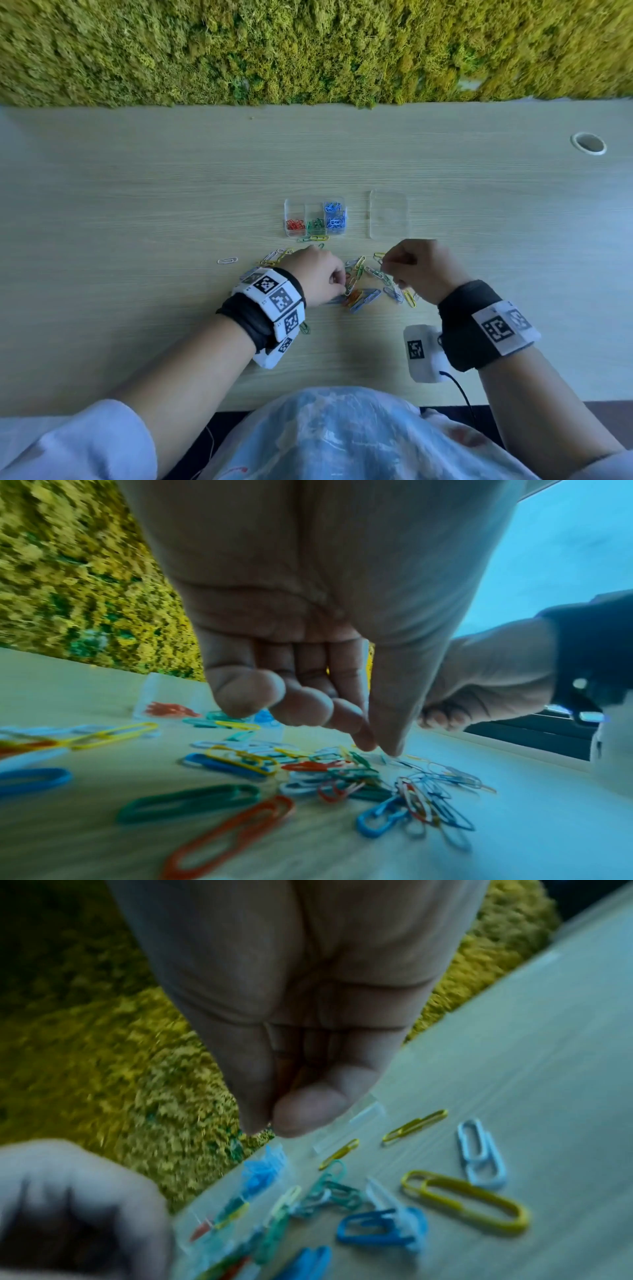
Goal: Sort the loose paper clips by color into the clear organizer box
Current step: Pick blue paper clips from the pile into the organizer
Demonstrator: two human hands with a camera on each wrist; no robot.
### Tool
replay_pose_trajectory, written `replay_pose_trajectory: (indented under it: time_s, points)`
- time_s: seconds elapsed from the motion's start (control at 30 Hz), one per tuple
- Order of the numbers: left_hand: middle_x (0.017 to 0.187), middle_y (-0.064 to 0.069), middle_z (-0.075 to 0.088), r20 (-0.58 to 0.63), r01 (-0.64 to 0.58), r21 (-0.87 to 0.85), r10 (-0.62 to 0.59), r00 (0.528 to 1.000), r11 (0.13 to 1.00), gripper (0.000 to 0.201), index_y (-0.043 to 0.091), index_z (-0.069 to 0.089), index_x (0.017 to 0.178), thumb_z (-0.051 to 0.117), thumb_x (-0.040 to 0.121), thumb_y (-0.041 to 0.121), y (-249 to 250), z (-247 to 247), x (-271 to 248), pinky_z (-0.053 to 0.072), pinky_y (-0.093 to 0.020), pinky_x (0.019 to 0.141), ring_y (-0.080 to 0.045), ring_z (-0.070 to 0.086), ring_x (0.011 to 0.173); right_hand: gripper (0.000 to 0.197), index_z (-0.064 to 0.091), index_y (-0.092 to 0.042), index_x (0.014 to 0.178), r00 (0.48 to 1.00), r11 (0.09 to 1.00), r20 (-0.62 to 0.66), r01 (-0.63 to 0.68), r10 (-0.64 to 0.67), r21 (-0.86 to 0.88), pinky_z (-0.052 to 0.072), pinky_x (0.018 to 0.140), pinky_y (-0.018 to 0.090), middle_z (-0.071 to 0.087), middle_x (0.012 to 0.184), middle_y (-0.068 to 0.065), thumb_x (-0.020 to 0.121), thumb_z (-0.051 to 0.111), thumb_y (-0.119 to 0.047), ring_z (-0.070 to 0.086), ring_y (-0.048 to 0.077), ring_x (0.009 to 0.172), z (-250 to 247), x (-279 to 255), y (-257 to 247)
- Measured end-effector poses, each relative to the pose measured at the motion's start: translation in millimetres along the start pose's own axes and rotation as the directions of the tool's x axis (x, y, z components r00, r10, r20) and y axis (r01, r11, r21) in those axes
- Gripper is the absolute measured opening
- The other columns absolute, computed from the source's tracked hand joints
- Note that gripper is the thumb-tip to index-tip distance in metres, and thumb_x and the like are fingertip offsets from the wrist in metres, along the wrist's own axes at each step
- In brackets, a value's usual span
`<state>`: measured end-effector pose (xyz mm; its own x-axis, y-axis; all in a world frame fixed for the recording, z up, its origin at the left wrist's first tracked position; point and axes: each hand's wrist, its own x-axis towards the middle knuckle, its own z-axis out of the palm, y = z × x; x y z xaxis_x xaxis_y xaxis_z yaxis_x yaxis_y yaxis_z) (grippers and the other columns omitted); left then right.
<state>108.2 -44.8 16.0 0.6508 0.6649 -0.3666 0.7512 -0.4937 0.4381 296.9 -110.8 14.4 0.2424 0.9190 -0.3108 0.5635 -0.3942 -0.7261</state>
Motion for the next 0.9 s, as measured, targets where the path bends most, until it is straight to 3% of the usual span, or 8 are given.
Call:
replay_pose_trajectory:
  time_s: [0.13,0.23,0.3,0.37,0.43,0.53,0.63,0.9]
  points:
    - [0.081,0.008,0.064,0.041,-0.026,0.061,0.024,0.999,0.998,0.012,0.025,0.069,0.088,0.062,0.085,0.034,19.2,7.5,5.6,0.047,-0.028,0.069,-0.016,0.058,0.08,0.019,0.064,-0.009,0.095,0.984,0.723,0.143,-0.178,0.11,0.668,0.052,0.051,0.018,0.055,0.064,0.003,0.091,0.052,0.005,0.055,0.011,0.053,-4.9,-9.8,0.5]
    - [0.094,0.002,0.065,0.048,-0.048,0.135,0.042,0.998,0.99,0.018,0.022,0.067,0.089,0.063,0.084,0.038,29.8,13.5,10.0,0.041,-0.028,0.067,-0.021,0.06,0.086,0.025,0.057,-0.014,0.082,0.959,0.387,0.234,-0.278,0.158,0.879,0.047,0.046,0.019,0.05,0.063,0.001,0.091,0.04,0.001,0.051,0.013,0.052,-5.7,-13.1,4.4]
    - [0.094,-0.001,0.065,0.06,-0.059,0.175,0.05,0.997,0.983,0.021,0.02,0.066,0.087,0.064,0.083,0.041,33.1,16.4,12.5,0.042,-0.029,0.067,-0.023,0.061,0.087,0.022,0.05,-0.016,0.073,0.95,0.302,0.229,-0.286,0.212,0.909,0.038,0.041,0.018,0.044,0.061,0.0,0.085,0.035,-0.006,0.044,0.013,0.047,-5.5,-12.2,7.5]
    - [0.092,-0.002,0.065,0.067,-0.062,0.202,0.049,0.997,0.977,0.022,0.019,0.066,0.086,0.065,0.082,0.04,34.8,18.4,14.0,0.044,-0.029,0.067,-0.025,0.062,0.086,0.018,0.047,-0.018,0.069,0.953,0.38,0.201,-0.276,0.225,0.883,0.025,0.038,0.016,0.035,0.059,0.0,0.082,0.039,-0.009,0.032,0.012,0.043,-4.1,-12.8,10.4]
    - [0.091,-0.003,0.065,0.063,-0.062,0.215,0.05,0.997,0.975,0.022,0.018,0.066,0.083,0.066,0.081,0.04,35.1,19.5,14.4,0.045,-0.03,0.068,-0.025,0.062,0.085,0.021,0.052,-0.017,0.07,0.972,0.642,0.134,-0.229,0.195,0.732,0.021,0.039,0.017,0.032,0.056,-0.001,0.089,0.05,-0.008,0.027,0.011,0.042,-0.2,-14.3,13.6]
    - [0.089,-0.004,0.065,0.06,-0.063,0.21,0.052,0.997,0.976,0.025,0.016,0.066,0.083,0.066,0.081,0.04,35.0,18.9,13.1,0.05,-0.033,0.07,-0.025,0.062,0.083,0.012,0.063,-0.021,0.072,0.996,0.997,0.035,-0.078,0.078,0.0,0.028,0.042,0.017,0.043,0.048,-0.01,0.084,0.065,-0.019,0.039,0.006,0.043,6.9,-16.3,15.0]
    - [0.085,-0.005,0.065,0.067,-0.058,0.206,0.045,0.997,0.977,0.021,0.016,0.066,0.08,0.065,0.083,0.036,33.8,18.5,11.6,0.054,-0.034,0.071,-0.026,0.063,0.08,0.007,0.068,-0.026,0.079,0.999,0.914,-0.008,-0.052,0.053,-0.403,0.034,0.051,0.023,0.049,0.062,-0.011,0.08,0.068,-0.033,0.05,0.013,0.062,12.4,-16.5,15.9]
    - [0.083,-0.007,0.065,0.048,-0.048,0.171,0.04,0.998,0.984,0.015,0.011,0.065,0.079,0.057,0.082,0.024,33.6,19.0,10.6,0.051,-0.031,0.065,-0.026,0.061,0.076,0.01,0.067,-0.024,0.082,0.997,0.888,0.002,-0.07,0.08,-0.454,0.04,0.056,0.025,0.058,0.07,-0.004,0.081,0.062,-0.032,0.057,0.02,0.071,13.5,-10.8,9.8]
